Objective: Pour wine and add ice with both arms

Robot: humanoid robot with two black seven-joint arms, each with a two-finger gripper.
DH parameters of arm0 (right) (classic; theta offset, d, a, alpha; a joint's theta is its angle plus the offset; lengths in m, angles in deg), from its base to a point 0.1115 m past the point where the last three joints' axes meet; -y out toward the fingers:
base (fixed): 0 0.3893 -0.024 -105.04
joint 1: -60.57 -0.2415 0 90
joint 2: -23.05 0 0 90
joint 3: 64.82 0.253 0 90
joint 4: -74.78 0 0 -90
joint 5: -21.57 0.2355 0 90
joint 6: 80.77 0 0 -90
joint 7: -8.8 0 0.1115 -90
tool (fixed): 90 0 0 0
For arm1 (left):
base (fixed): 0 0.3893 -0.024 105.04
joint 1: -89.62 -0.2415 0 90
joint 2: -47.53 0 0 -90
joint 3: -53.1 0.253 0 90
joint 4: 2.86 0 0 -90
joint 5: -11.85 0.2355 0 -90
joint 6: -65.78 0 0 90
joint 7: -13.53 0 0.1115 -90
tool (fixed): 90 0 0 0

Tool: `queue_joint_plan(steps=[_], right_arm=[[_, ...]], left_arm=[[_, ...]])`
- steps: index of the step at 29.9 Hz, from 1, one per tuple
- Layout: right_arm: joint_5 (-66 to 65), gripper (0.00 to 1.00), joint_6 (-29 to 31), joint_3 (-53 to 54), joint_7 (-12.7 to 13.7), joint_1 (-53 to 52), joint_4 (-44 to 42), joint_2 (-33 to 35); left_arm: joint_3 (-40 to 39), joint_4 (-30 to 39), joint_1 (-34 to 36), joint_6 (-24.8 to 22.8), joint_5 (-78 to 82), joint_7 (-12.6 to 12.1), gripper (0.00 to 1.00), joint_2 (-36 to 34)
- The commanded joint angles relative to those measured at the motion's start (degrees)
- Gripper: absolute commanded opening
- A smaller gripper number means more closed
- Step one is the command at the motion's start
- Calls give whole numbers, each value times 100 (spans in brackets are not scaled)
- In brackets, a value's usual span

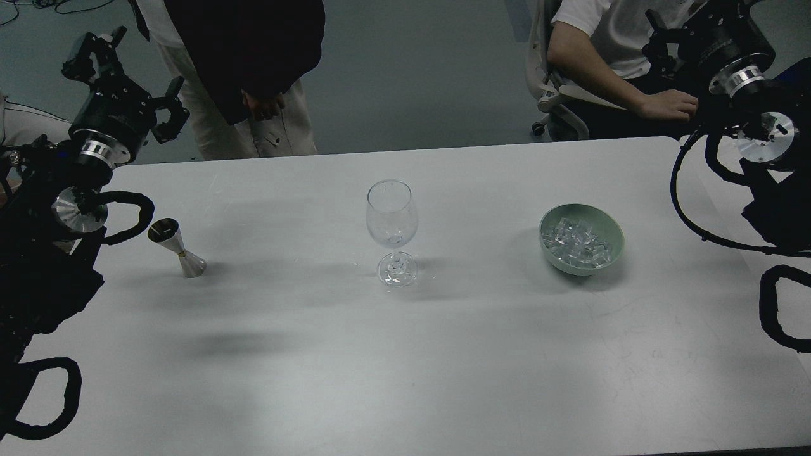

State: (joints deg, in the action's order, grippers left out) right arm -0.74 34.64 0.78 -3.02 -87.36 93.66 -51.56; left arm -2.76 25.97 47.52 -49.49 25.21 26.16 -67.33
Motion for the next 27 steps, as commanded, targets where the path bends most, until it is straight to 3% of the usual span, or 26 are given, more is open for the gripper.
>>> queue_joint_plan(steps=[1, 12, 20, 27], right_arm=[[8, 100, -19, 171, 22, 2, -7, -9], [7, 100, -229, 278, 31, 2, -7, -115], [-1, 100, -238, 225, -4, -7, 54, -123], [-10, 100, -238, 198, 4, -121, 37, -281]], left_arm=[[14, -8, 9, 135, 0, 11, 98, 16], [-83, -17, 97, 426, -18, 160, 98, 25], [-30, 0, 97, 444, -9, 749, 98, 51], [-275, -9, 97, 295, -227, 688, 98, -28]])
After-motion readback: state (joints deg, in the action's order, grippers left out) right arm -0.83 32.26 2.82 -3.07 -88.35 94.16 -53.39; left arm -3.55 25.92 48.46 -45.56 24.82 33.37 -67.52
